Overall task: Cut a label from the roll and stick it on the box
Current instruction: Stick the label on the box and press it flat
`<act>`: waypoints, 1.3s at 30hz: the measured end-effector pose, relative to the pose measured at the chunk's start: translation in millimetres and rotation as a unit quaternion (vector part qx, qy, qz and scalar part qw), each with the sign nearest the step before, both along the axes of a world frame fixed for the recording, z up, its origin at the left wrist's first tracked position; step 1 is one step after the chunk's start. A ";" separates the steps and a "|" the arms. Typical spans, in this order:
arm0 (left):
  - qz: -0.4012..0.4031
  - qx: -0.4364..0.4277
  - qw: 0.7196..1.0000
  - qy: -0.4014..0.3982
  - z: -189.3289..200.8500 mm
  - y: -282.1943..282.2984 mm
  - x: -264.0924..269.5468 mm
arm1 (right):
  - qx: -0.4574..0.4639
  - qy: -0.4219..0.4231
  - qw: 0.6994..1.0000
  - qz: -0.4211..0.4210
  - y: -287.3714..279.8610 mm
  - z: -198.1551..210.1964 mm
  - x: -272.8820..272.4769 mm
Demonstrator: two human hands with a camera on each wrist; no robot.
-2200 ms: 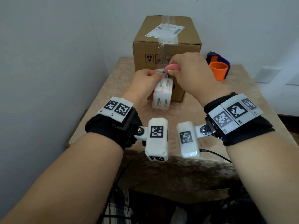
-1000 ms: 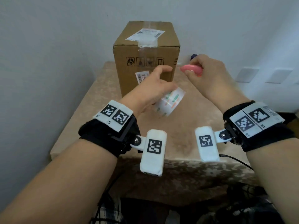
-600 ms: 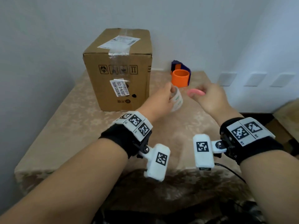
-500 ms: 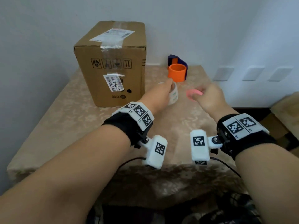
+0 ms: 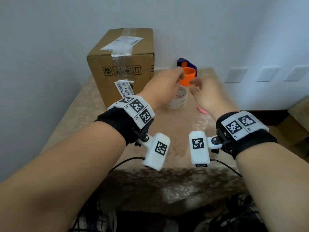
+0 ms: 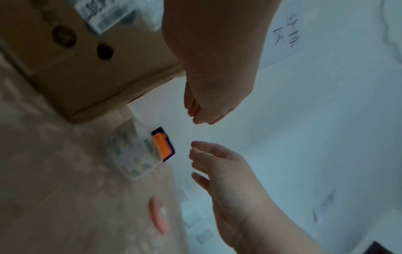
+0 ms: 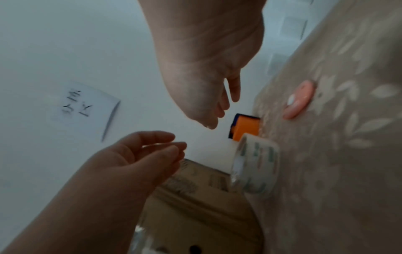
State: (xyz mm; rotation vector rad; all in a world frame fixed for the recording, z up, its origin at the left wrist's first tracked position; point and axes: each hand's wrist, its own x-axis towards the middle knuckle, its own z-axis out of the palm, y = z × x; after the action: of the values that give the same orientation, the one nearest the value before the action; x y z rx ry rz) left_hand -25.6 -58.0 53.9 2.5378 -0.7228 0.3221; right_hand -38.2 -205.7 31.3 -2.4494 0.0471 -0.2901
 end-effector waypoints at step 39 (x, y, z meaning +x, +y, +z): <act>0.213 -0.527 0.800 0.192 -29.2 115.5 -1.6 | -0.129 -0.229 0.957 0.121 126.2 16.2 25.3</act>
State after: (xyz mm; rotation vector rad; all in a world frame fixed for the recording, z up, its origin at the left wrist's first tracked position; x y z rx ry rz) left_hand -27.2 57.4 24.7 1.5423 0.2102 0.2374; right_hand -12.9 -79.5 47.5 -2.5440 -0.5169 -0.7850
